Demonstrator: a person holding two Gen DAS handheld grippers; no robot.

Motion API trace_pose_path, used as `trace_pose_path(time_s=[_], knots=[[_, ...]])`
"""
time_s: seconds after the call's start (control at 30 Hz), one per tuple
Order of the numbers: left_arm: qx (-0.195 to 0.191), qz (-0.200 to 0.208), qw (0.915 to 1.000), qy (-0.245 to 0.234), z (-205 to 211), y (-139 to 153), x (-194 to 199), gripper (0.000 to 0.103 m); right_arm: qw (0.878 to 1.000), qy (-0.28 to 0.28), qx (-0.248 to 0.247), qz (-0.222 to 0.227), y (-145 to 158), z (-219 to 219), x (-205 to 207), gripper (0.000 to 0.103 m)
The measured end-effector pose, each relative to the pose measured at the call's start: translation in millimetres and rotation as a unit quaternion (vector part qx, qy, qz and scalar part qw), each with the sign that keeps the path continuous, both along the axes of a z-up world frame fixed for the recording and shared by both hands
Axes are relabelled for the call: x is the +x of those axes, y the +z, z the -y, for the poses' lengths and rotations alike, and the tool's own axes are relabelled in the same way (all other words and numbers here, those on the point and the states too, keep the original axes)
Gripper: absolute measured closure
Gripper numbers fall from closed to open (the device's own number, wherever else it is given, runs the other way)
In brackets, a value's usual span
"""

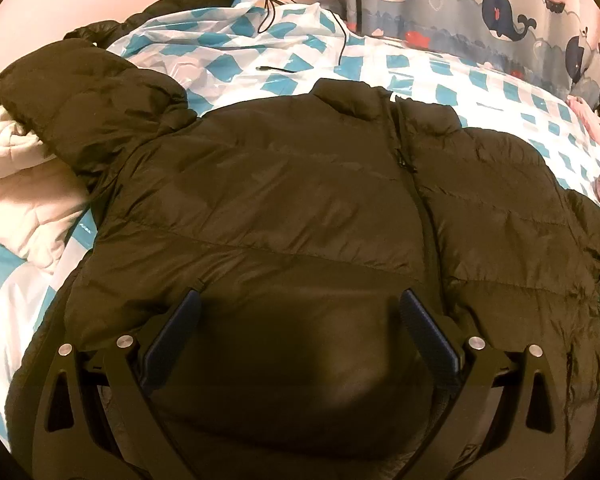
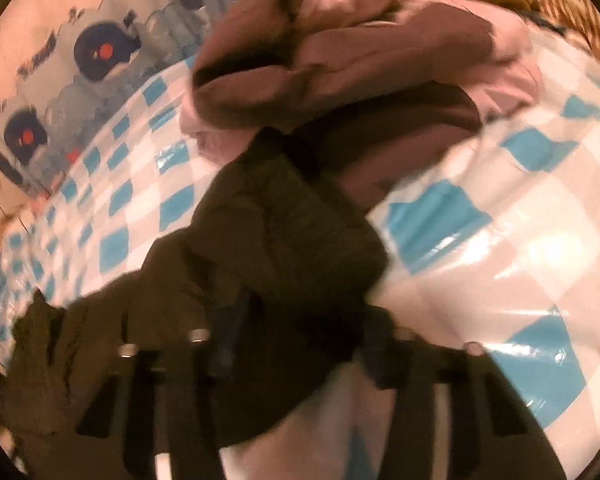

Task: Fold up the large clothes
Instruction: 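Grasp the jacket sleeve cuff with the right gripper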

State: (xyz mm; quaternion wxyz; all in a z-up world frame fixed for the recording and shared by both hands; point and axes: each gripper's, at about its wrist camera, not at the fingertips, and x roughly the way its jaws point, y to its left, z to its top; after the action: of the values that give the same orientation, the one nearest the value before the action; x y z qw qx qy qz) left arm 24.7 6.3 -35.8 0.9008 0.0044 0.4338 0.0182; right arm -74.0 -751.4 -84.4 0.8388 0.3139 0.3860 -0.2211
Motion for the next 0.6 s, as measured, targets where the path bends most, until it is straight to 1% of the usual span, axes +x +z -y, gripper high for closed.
trace_pose_path(time_s=[0.03,0.07,0.1,0.13,0.23,0.27,0.33,0.4,0.47,0.5,0.53,0.57,0.6], knots=[[0.0,-0.001,1.0,0.001,0.2,-0.1,0.0,0.007,1.0,-0.009,0.011,0.006,-1.1,5.9,-5.2,0.06],[0.0,-0.001,1.0,0.001,0.6,-0.3,0.1,0.007,1.0,-0.021,0.014,0.009,-1.3,11.2,-9.7,0.055],[0.001,-0.001,1.0,0.0,0.7,-0.2,-0.1,0.007,0.999,-0.028,0.015,0.012,-0.7,14.6,-12.6,0.046],[0.002,-0.001,1.0,0.0,0.9,-0.1,-0.5,0.007,0.999,-0.037,0.013,0.018,1.0,17.9,-15.3,0.039],[0.005,-0.001,1.0,0.0,1.9,-0.9,-0.3,0.007,0.999,-0.039,0.008,0.037,6.8,20.3,-15.1,0.038],[0.006,-0.001,1.0,0.0,2.2,-1.3,-0.5,0.007,0.999,-0.036,0.004,0.037,8.4,19.5,-13.2,0.038],[0.008,-0.002,1.0,0.0,3.4,-2.3,-0.9,0.007,1.0,-0.016,-0.021,0.018,12.9,11.8,-1.1,0.038],[0.009,-0.003,1.0,-0.002,4.4,-3.4,-0.5,0.007,0.998,0.005,-0.063,0.0,20.0,-1.4,10.5,0.039],[0.011,-0.003,0.9999,-0.001,4.8,-4.0,-0.4,0.007,0.994,0.045,-0.099,-0.013,27.7,-19.8,24.1,0.052],[0.01,-0.003,0.9999,-0.001,4.8,-4.0,-0.4,0.007,0.992,0.058,-0.111,-0.023,29.1,-26.2,29.6,0.075],[0.01,-0.003,0.9999,-0.001,4.7,-4.1,-0.1,0.007,0.99,0.074,-0.111,-0.04,27.3,-31.5,37.9,0.084],[0.01,-0.003,0.9999,-0.001,4.8,-4.1,-0.1,0.007,0.99,0.081,-0.107,-0.043,25.9,-34.4,41.7,0.085],[0.01,-0.004,0.9999,-0.001,4.9,-4.0,0.0,0.007,0.989,0.088,-0.109,-0.04,28.1,-38.7,44.0,0.088]])
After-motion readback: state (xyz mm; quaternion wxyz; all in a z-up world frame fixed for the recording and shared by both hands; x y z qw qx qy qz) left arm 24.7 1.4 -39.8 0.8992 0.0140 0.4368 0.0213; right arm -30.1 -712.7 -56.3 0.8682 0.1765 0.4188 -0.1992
